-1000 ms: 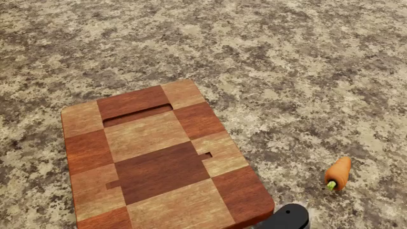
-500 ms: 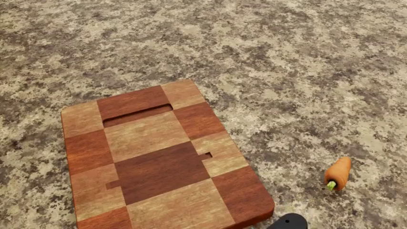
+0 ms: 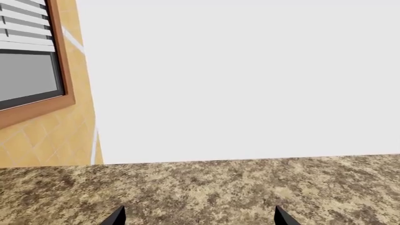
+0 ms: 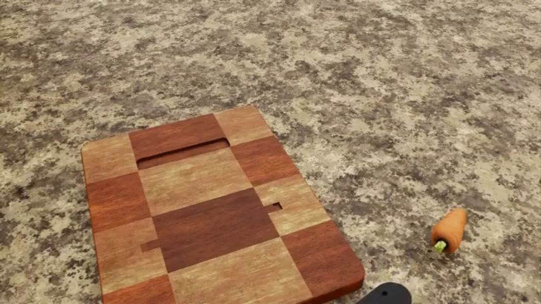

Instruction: Clear the non-vegetable object off the cutting board and place the vegetables onto it.

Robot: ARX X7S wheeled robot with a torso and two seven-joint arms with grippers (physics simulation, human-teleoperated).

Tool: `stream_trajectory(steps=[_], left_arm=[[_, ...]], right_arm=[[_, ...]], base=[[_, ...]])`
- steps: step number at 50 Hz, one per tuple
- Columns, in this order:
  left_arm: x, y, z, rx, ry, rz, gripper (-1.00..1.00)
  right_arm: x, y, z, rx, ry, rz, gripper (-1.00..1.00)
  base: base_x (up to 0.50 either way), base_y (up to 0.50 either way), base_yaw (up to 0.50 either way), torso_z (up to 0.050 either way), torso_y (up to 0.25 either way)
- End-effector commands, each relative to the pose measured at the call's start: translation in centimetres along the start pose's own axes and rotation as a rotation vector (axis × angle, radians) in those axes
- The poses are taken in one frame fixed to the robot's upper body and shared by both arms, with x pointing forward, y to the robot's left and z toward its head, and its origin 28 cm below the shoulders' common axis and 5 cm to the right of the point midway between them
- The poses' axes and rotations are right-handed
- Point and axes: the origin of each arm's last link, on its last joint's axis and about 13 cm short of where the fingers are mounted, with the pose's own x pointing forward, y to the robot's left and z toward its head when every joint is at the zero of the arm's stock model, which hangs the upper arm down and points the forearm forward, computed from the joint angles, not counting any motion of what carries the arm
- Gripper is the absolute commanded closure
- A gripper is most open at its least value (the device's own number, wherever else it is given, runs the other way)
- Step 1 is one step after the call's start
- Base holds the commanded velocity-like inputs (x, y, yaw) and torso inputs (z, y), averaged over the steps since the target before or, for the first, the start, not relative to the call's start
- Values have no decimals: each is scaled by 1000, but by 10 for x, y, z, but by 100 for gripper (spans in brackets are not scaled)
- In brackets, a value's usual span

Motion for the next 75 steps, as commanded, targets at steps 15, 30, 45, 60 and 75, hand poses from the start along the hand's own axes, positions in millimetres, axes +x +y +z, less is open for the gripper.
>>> stream_trajectory(steps=[15,30,45,60,75], left_arm=[[-6,4,7,-18,-19,7,-100],[-5,4,10,-16,-23,7,-100],[-4,4,8,-15,-19,7,-100],[-6,6,11,-10,-25,17,-100],[-7,10,13,-9,-29,29,-100]], right_arm=[[-43,4,27,-91,-61,-78,100],[-62,-13,59,-122,-181,-155,100],[-69,-40,106,-131,-343,-188,100],[-51,-62,149,-130,-445,-142,100],[-11,-80,192,-129,-448,-65,100]], base=[[0,0,0,0,0],[0,0,0,0,0],[0,0,0,0,0],[0,0,0,0,0],[0,0,0,0,0]])
